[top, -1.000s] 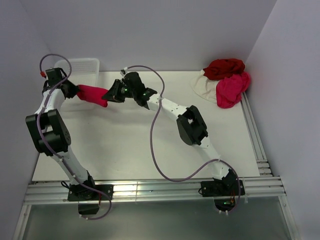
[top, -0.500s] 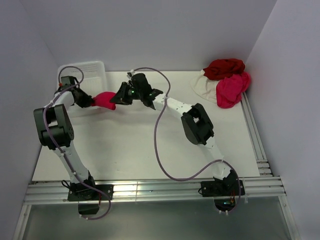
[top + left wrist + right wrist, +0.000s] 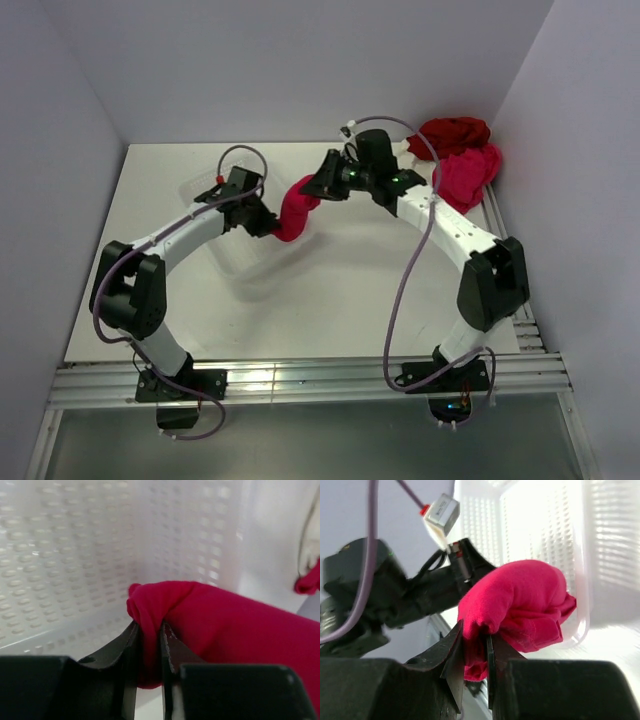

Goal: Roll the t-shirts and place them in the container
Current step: Place the rolled tshirt into the container

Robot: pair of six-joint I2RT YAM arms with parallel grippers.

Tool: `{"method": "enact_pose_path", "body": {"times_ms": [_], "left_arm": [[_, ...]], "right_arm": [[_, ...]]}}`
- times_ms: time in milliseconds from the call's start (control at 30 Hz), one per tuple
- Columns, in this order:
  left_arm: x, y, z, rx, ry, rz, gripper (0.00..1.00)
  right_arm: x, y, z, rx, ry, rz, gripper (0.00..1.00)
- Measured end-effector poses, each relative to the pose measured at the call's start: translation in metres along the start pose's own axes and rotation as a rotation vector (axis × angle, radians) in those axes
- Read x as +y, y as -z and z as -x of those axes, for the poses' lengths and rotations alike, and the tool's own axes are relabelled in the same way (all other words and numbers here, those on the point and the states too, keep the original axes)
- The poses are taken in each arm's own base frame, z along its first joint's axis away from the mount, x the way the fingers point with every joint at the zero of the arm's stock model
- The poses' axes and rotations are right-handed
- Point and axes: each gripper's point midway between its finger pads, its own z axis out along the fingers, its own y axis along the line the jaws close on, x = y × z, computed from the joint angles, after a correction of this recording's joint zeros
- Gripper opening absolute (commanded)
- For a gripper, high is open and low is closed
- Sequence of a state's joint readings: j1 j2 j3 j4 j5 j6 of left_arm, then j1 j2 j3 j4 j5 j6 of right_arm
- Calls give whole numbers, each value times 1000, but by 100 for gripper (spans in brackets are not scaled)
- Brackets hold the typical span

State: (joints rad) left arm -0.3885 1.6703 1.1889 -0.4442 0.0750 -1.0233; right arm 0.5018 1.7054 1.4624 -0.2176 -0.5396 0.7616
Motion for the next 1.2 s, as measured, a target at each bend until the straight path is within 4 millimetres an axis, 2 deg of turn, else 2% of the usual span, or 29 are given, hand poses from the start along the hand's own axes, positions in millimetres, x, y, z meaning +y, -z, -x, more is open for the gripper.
{"method": "enact_pose_path", "body": {"times_ms": [67, 200, 267, 300, 367, 433, 500, 567, 633, 700, 833, 967, 1067, 1200], "left_arm": [[-26, 4, -19, 5, -3, -11, 0], [-82, 1, -60, 46, -80, -37, 0], [-94, 1, -75, 70, -113, -45, 0], [-93, 3, -78, 80, -134, -38, 0], [-90, 8, -67, 73, -149, -30, 0], [-78, 13, -33, 45, -150, -28, 0], [-64, 19, 12, 0, -144, -39, 0], [-53, 32, 45, -16, -156, -78, 0], [-46, 45, 67, -27, -197, -110, 0], [-45, 53, 79, -31, -262, -140, 0], [-35, 51, 87, -12, -379, -141, 0], [-22, 35, 84, 28, -456, -105, 0], [-6, 23, 82, 57, -489, -53, 0], [10, 11, 83, 70, -519, 7, 0]], "right_arm": [[-11, 20, -2, -17, 16, -25, 0], [-35, 72, -19, -54, 17, -87, 0], [-39, 92, -22, -84, 20, -100, 0], [-39, 100, -26, -94, 19, -102, 0], [-39, 109, -36, -101, 15, -92, 0], [-39, 111, -50, -91, 3, -88, 0], [-39, 107, -63, -67, -12, -92, 0], [-38, 93, -74, -47, -13, -105, 0], [-33, 79, -82, -31, -2, -105, 0], [-28, 66, -94, -12, 1, -108, 0], [-26, 50, -106, -8, -14, -132, 0], [-29, 38, -116, -6, -24, -167, 0], [-35, 21, -137, 30, -10, -205, 0], [-55, -5, -167, 106, 1, -271, 0]]}}
